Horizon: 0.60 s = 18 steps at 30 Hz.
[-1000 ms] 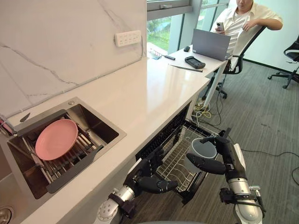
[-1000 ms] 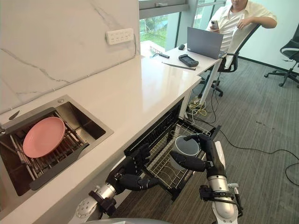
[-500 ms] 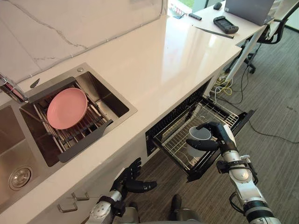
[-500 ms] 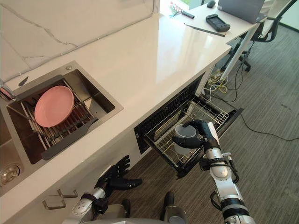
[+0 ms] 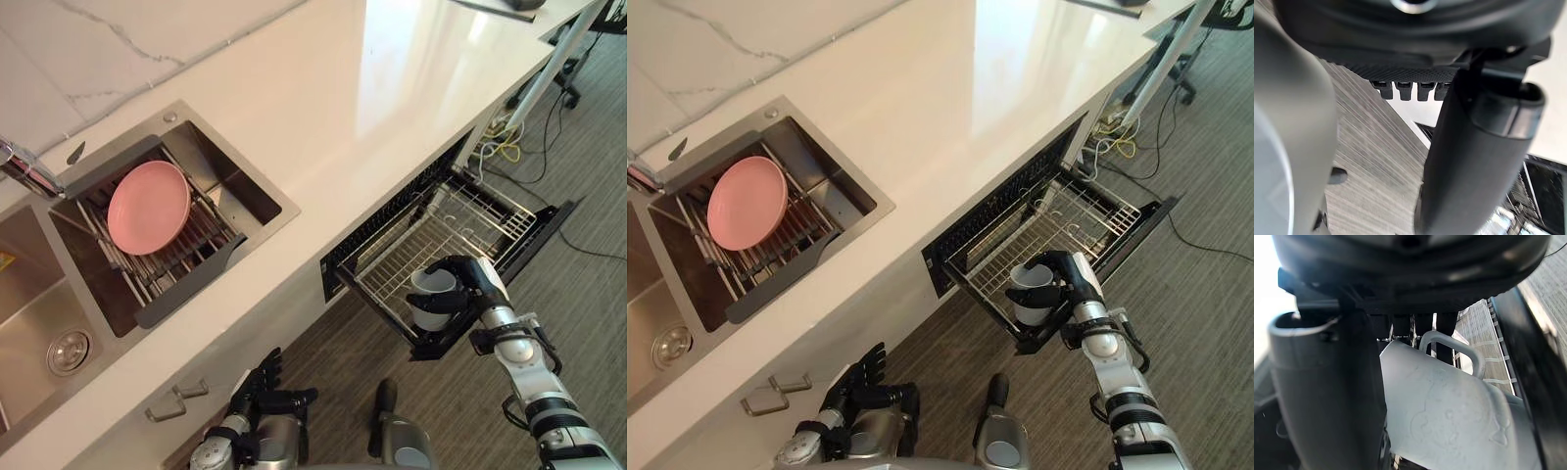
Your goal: Walk over to the sink, pick up the cup, carry it to the dishwasher, place the cup inside the dishwasher, then close the dishwasher door
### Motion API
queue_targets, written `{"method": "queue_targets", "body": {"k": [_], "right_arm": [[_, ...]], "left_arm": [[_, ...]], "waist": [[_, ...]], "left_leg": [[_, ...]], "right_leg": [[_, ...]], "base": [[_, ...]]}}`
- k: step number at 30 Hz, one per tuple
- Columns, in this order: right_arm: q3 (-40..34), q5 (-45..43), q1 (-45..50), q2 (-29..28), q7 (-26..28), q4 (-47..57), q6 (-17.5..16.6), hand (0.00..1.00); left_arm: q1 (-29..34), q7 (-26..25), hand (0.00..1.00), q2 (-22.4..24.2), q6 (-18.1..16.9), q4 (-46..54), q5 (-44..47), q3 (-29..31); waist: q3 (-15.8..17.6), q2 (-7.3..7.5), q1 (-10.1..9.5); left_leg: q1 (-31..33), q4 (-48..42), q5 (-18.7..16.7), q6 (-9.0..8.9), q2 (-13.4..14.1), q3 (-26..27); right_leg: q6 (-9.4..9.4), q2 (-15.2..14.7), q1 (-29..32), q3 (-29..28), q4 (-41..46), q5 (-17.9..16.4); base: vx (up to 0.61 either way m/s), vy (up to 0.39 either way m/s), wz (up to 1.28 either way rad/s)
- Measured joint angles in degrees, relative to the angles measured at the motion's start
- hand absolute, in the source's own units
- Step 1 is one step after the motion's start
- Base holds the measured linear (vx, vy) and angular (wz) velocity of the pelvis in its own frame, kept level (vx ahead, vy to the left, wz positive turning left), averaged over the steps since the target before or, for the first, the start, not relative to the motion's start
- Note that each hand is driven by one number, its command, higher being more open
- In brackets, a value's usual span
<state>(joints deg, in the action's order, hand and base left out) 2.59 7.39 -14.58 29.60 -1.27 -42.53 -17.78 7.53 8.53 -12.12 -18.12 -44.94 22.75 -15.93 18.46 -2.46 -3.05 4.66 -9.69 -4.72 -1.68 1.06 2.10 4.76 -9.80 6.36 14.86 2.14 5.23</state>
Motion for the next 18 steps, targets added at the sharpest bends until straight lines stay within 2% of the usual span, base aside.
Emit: {"method": "queue_targets", "body": {"k": [4,8,15,16,18], "right_arm": [[0.62,1.32,-3.48,1.13,-0.13,-3.27,0.02,0.0],[0.72,3.63,-8.26,2.87,-0.33,-7.11,0.53,0.0],[2.25,5.31,-14.45,3.25,-2.35,-11.46,1.85,0.0],[2.23,5.24,-14.8,3.26,-2.63,-11.52,1.84,1.0],[2.23,5.24,-15.57,3.3,-2.61,-11.52,1.85,1.0]], "left_arm": [[-0.36,0.11,1.0,0.9,-0.09,-0.41,2.07,2.18],[-1.73,0.15,1.0,1.89,-0.06,-0.43,2.12,2.77],[-3.6,0.45,1.0,2.34,0.15,-0.4,3.09,3.87],[-3.65,0.49,1.0,2.47,0.2,-0.44,3.11,4.35],[-3.73,0.49,1.0,2.45,0.24,-0.48,3.13,4.51]], "waist": [[1.25,-0.59,-0.08],[3.53,-1.94,-0.57],[7.25,-2.65,-0.9],[7.54,-2.68,-0.95],[7.56,-2.71,-1.0]], "left_leg": [[2.01,0.04,0.81,0.07,-0.44,-1.29],[3.27,-0.04,1.52,0.11,-1.25,-2.41],[6.94,-1.14,2.49,0.25,-1.77,-3.21],[7.47,-1.5,2.5,0.26,-1.8,-3.26],[8.34,-1.99,2.5,0.26,-1.83,-3.31]], "right_leg": [[-0.01,-0.34,1.0,1.27,-0.61,0.74],[0.05,-0.73,1.31,2.39,-1.08,1.26],[-0.33,-1.27,4.03,2.89,-0.89,2.45],[-0.34,-1.34,4.56,2.86,-0.53,2.46],[-0.36,-1.45,5.3,2.84,-0.06,2.45]], "base": [[-0.03,0.01,0.21],[-0.02,0.019,0.15],[-0.06,0.018,0.08],[-0.06,0.019,0.04],[-0.06,0.018,0.03]]}}
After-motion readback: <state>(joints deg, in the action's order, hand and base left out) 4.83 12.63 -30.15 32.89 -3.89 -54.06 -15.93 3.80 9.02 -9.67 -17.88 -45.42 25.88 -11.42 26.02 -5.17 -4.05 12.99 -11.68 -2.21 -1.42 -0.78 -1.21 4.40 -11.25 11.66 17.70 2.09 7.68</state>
